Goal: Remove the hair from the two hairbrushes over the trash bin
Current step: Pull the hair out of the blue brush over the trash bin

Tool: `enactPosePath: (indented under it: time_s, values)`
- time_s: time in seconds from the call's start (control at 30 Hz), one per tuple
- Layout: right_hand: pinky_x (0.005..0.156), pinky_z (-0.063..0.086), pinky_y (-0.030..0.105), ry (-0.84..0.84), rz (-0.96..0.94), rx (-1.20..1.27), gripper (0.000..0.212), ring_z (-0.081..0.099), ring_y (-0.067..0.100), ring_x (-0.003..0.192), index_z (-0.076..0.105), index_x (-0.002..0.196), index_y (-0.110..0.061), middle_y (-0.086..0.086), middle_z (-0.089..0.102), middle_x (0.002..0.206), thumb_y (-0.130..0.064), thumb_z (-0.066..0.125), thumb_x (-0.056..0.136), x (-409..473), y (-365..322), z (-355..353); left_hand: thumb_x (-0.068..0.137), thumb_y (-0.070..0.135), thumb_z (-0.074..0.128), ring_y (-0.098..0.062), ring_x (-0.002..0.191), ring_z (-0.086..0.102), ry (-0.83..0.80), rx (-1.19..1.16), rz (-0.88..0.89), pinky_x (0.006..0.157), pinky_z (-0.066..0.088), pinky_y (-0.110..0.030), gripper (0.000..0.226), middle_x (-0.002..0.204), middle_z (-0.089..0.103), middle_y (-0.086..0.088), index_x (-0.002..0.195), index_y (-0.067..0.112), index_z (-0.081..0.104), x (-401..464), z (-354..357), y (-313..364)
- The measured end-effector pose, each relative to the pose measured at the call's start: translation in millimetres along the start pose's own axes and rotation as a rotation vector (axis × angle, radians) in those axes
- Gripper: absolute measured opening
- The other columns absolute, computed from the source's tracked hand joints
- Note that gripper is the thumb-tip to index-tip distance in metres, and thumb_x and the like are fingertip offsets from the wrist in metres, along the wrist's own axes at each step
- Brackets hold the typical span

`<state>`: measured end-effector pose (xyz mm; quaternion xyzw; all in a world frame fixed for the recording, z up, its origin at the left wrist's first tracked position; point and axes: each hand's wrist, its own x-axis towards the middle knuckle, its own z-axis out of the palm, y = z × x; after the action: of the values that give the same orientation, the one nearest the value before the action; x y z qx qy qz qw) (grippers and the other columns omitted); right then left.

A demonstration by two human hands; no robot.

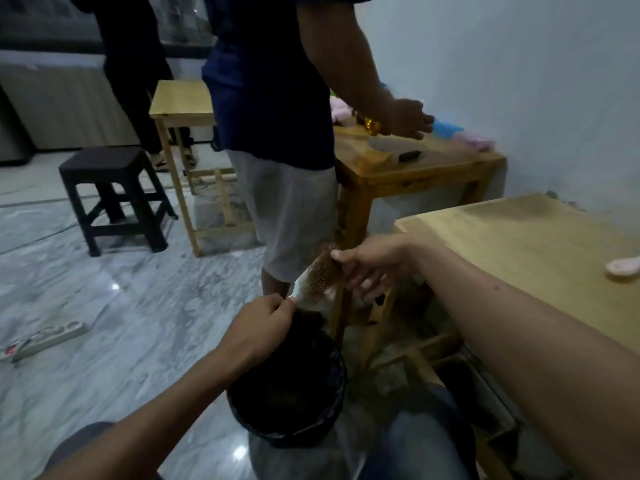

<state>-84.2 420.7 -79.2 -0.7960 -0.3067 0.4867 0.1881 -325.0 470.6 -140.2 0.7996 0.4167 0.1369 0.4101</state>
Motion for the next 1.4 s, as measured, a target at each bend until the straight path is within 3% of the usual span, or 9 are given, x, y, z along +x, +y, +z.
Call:
enactPosePath:
  time_s: [0.07, 0.2, 0.3, 0.43, 0.63, 0.87, 1.17, 1.3, 1.4]
  values:
    - [0.076, 0.064, 0.036, 0.009, -0.003, -0.077, 0.058, 0.072, 0.021, 0.091, 0.062, 0.131, -0.005, 0.007, 0.071, 0.108, -0.053, 0.058, 0.099, 20, 0, 26, 0.098, 0.049, 0.040, -0.019, 0.074, 0.062, 0.036, 0.218, 0.029, 0.068, 0.050, -0.036, 0.042, 0.077, 0.066, -0.002, 0.082, 0.018, 0.062, -5, -4, -27]
    - [0.068, 0.060, 0.032, 0.119, -0.146, -0.439, 0.059, 0.073, 0.021, 0.090, 0.051, 0.147, -0.019, 0.007, 0.066, 0.124, -0.045, 0.067, 0.096, 36, 5, 56, 0.099, 0.051, 0.035, -0.018, 0.065, 0.057, 0.009, 0.457, 0.052, 0.055, 0.038, -0.032, 0.036, 0.069, 0.058, 0.000, 0.082, 0.022, 0.050, -15, 0, -67]
    - [0.085, 0.062, 0.039, 0.085, -0.308, -0.489, 0.056, 0.070, 0.022, 0.103, 0.055, 0.145, -0.033, 0.006, 0.062, 0.135, -0.041, 0.072, 0.092, 45, 12, 65, 0.099, 0.052, 0.032, -0.020, 0.064, 0.057, 0.012, 0.529, 0.046, 0.057, 0.042, -0.033, 0.038, 0.069, 0.057, -0.001, 0.088, 0.022, 0.052, -20, 5, -85]
    - [0.096, 0.054, 0.033, 0.034, -0.389, -0.489, 0.041, 0.067, 0.017, 0.112, 0.069, 0.129, -0.039, 0.002, 0.067, 0.135, -0.046, 0.075, 0.090, 56, 21, 79, 0.098, 0.053, 0.031, -0.021, 0.063, 0.058, 0.012, 0.559, 0.047, 0.058, 0.045, -0.034, 0.041, 0.069, 0.058, -0.002, 0.089, 0.020, 0.054, -21, 9, -102]
    - [0.081, 0.048, 0.023, 0.145, -0.479, -0.525, 0.011, 0.067, 0.003, 0.090, 0.084, 0.097, -0.025, -0.010, 0.077, 0.093, -0.031, 0.080, 0.088, 69, 23, 96, 0.099, 0.053, 0.030, -0.022, 0.062, 0.058, 0.007, 0.620, 0.095, 0.058, 0.047, -0.035, 0.040, 0.068, 0.057, -0.001, 0.095, 0.021, 0.054, -19, 9, -115]
    - [0.060, 0.051, 0.016, 0.272, -0.488, -0.357, 0.011, 0.066, 0.003, 0.062, 0.079, 0.083, -0.024, -0.006, 0.074, 0.070, -0.033, 0.080, 0.089, 66, 10, 82, 0.100, 0.049, 0.031, -0.023, 0.057, 0.052, 0.060, 0.686, 0.108, 0.051, 0.035, -0.032, 0.033, 0.061, 0.046, 0.002, 0.089, 0.021, 0.046, -13, 11, -126]
    - [0.085, 0.061, 0.047, 0.591, -0.334, -0.309, 0.016, 0.071, 0.019, 0.089, 0.079, 0.091, -0.024, -0.001, 0.076, 0.094, -0.038, 0.071, 0.094, 74, 3, 73, 0.098, 0.047, 0.031, -0.025, 0.051, 0.046, 0.160, 0.815, 0.222, 0.049, 0.031, -0.031, 0.033, 0.058, 0.042, 0.002, 0.092, 0.020, 0.049, -2, 10, -122]
    - [0.088, 0.061, 0.048, 0.688, -0.264, -0.179, 0.016, 0.071, 0.023, 0.095, 0.075, 0.102, -0.022, 0.002, 0.074, 0.104, -0.035, 0.066, 0.098, 71, 3, 71, 0.097, 0.048, 0.032, -0.025, 0.050, 0.044, 0.155, 0.878, 0.214, 0.049, 0.031, -0.031, 0.037, 0.056, 0.036, 0.003, 0.095, 0.019, 0.055, 2, 5, -129]
    - [0.089, 0.061, 0.048, 0.605, -0.258, -0.103, 0.019, 0.072, 0.024, 0.097, 0.072, 0.108, -0.018, 0.006, 0.073, 0.103, -0.033, 0.064, 0.100, 69, 3, 70, 0.098, 0.046, 0.032, -0.026, 0.052, 0.043, 0.158, 0.878, 0.196, 0.053, 0.035, -0.032, 0.036, 0.060, 0.040, 0.000, 0.094, 0.016, 0.053, 8, 3, -127]
